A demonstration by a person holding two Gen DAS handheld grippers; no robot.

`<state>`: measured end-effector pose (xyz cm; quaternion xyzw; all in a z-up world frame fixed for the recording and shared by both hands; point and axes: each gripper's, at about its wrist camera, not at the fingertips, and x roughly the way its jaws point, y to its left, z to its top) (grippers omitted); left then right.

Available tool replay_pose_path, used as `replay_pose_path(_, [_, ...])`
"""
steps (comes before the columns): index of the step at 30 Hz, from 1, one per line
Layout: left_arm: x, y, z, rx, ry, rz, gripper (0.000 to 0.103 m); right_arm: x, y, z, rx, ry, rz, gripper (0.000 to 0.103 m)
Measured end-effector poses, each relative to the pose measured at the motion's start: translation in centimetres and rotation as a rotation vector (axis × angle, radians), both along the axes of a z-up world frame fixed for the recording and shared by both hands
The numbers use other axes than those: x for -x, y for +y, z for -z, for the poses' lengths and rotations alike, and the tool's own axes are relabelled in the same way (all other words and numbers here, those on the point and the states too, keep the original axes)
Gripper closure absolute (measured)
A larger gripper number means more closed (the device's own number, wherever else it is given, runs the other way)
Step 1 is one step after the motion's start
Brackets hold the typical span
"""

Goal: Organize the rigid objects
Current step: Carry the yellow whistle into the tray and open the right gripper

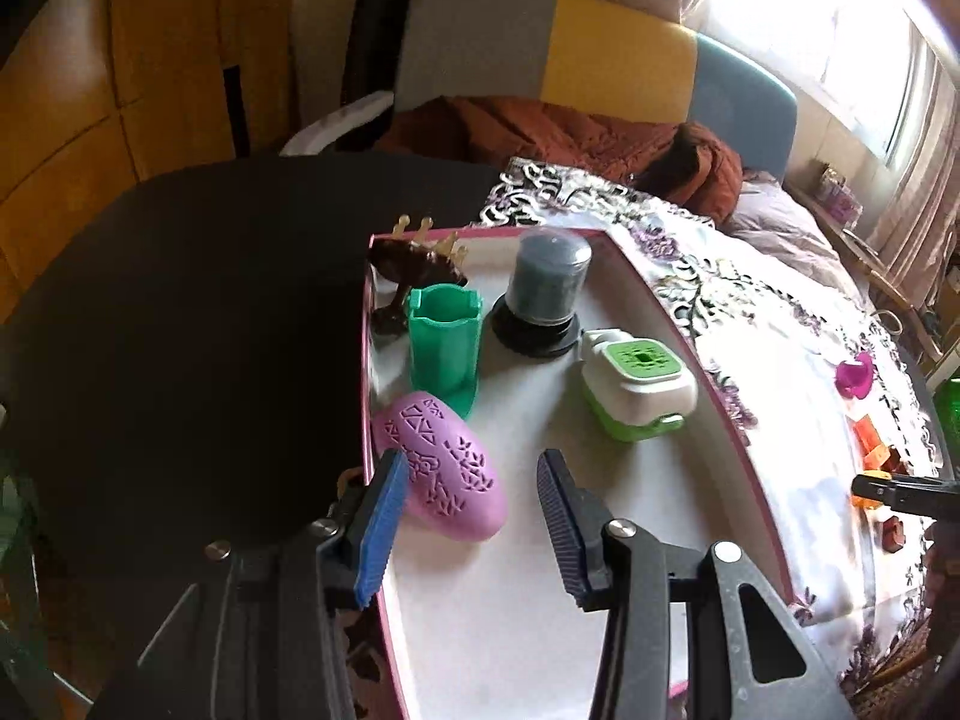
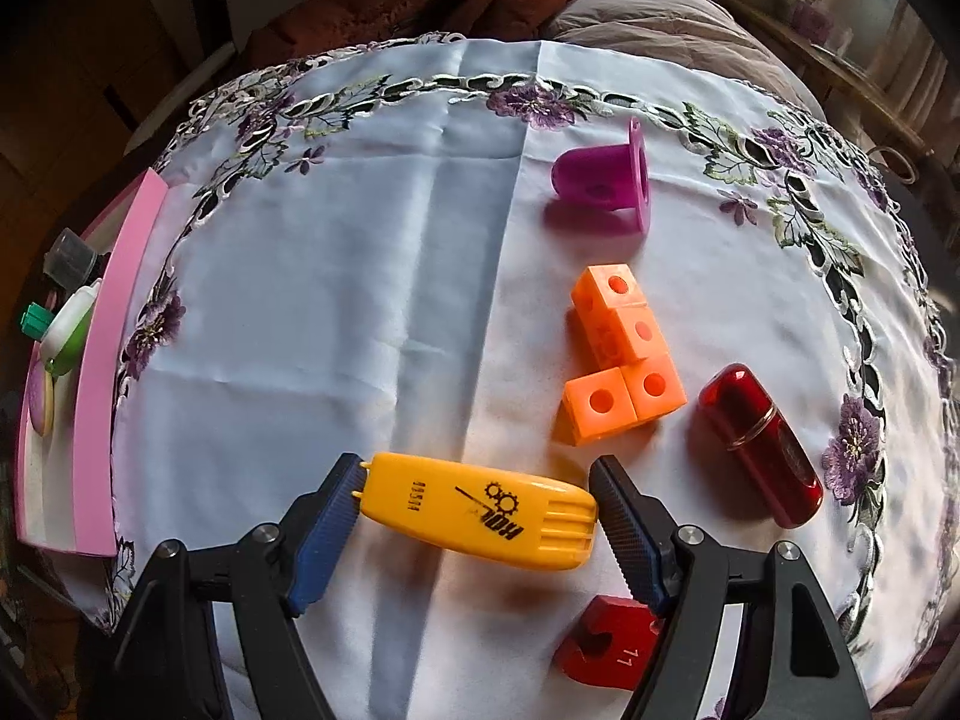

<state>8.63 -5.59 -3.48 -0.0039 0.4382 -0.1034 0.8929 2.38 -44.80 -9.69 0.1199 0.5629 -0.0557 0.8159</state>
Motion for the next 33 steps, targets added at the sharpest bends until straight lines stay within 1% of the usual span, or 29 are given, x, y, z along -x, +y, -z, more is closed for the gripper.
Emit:
replay_pose_path(5, [0.8,0.3,-0.8,0.014,-0.008,-0.009,0.058,0.1,0.0,0.0,0.0,0.0,0.003,0.026])
replay_pose_path(9, [1.3,0.7,-0.9,0.029,-0.008,-0.023,0.058,0.1,0.0,0.1,0.002,0.0,0.006,0.026])
replay_pose_path(14, [2.1,1.0,-0.8,0.034,0.003,-0.026,0.058,0.1,0.0,0.0,0.014,-0.006,0.002,0.026])
replay_pose_path(18, [2.3,1.3,-1.0,0.033,-0.005,-0.033,0.058,0.1,0.0,0.0,0.02,-0.01,-0.001,0.026])
replay_pose_path(21, [2.3,1.6,-1.1,0.047,0.001,-0.037,0.058,0.0,0.1,0.0,0.03,-0.011,-0.007,0.026])
replay_pose_path(26, [2.6,1.7,-1.0,0.046,0.003,-0.033,0.058,0.0,0.2,-0.1,0.046,-0.011,-0.019,0.026])
replay_pose_path(33, [3.2,2.7,-1.4,0.069,-0.007,-0.044,0.058,-0.1,0.6,-0.3,0.081,-0.015,-0.027,0.027])
